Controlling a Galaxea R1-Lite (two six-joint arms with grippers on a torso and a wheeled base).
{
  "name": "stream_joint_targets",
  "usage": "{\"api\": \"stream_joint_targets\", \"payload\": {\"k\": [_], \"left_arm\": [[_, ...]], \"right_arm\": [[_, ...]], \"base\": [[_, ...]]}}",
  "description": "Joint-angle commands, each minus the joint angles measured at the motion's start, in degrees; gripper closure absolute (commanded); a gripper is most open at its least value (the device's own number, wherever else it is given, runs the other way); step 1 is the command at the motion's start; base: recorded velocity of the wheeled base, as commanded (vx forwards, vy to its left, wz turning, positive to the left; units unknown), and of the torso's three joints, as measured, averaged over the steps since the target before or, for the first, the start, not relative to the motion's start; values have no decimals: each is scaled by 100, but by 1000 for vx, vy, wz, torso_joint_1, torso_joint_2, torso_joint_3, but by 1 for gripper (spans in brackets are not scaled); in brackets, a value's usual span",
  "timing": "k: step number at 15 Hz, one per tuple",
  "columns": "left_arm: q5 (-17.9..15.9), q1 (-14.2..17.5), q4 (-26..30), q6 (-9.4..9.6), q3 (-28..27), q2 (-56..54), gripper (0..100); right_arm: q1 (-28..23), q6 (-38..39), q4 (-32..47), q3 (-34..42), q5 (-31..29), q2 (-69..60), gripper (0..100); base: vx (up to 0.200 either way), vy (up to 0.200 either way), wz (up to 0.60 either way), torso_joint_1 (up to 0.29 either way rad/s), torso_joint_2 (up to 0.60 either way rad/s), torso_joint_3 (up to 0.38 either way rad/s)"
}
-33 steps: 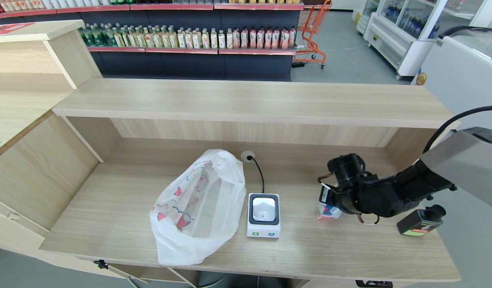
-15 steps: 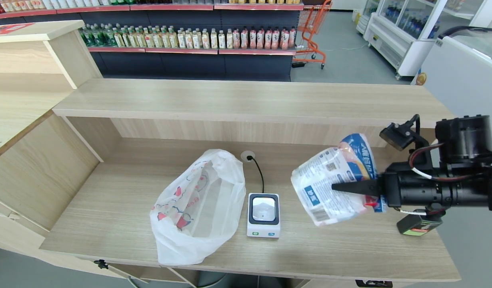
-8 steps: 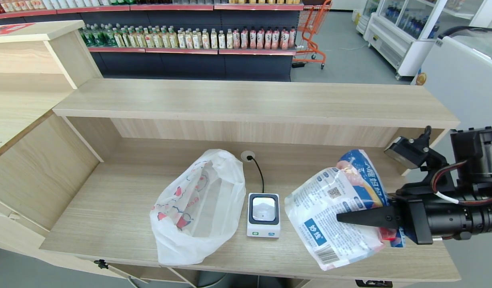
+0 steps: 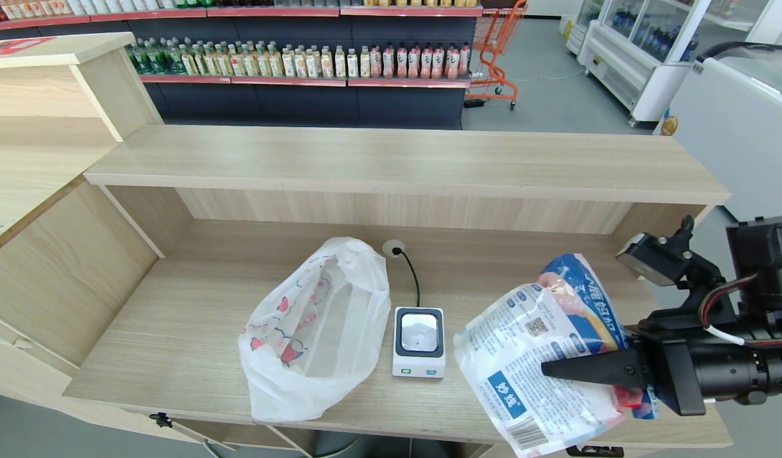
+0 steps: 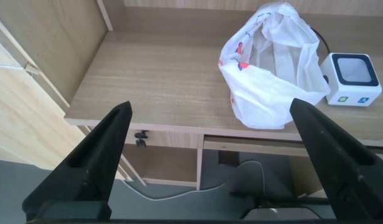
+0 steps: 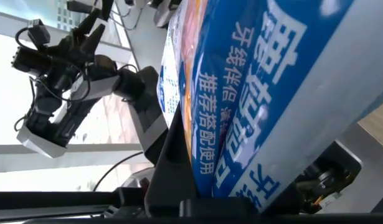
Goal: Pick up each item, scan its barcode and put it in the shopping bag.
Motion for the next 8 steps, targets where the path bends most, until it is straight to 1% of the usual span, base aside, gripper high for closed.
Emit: {"api": "stream_joint_targets", "payload": {"k": [1, 4, 6, 8], "left_arm": [[0, -2, -1, 0, 0, -1, 0], [0, -2, -1, 0, 0, -1, 0], [0, -2, -1, 0, 0, -1, 0], [0, -2, -1, 0, 0, -1, 0]], "right_arm": [[4, 4, 16, 36, -20, 37, 100], [22, -5, 254, 27, -196, 116, 100], [215, -5, 368, 62, -205, 116, 100], [276, -5, 412, 53, -213, 178, 100]], "base": [[0, 0, 0, 0, 0, 0], [0, 0, 0, 0, 0, 0], [0, 0, 0, 0, 0, 0], [0, 0, 0, 0, 0, 0]]}}
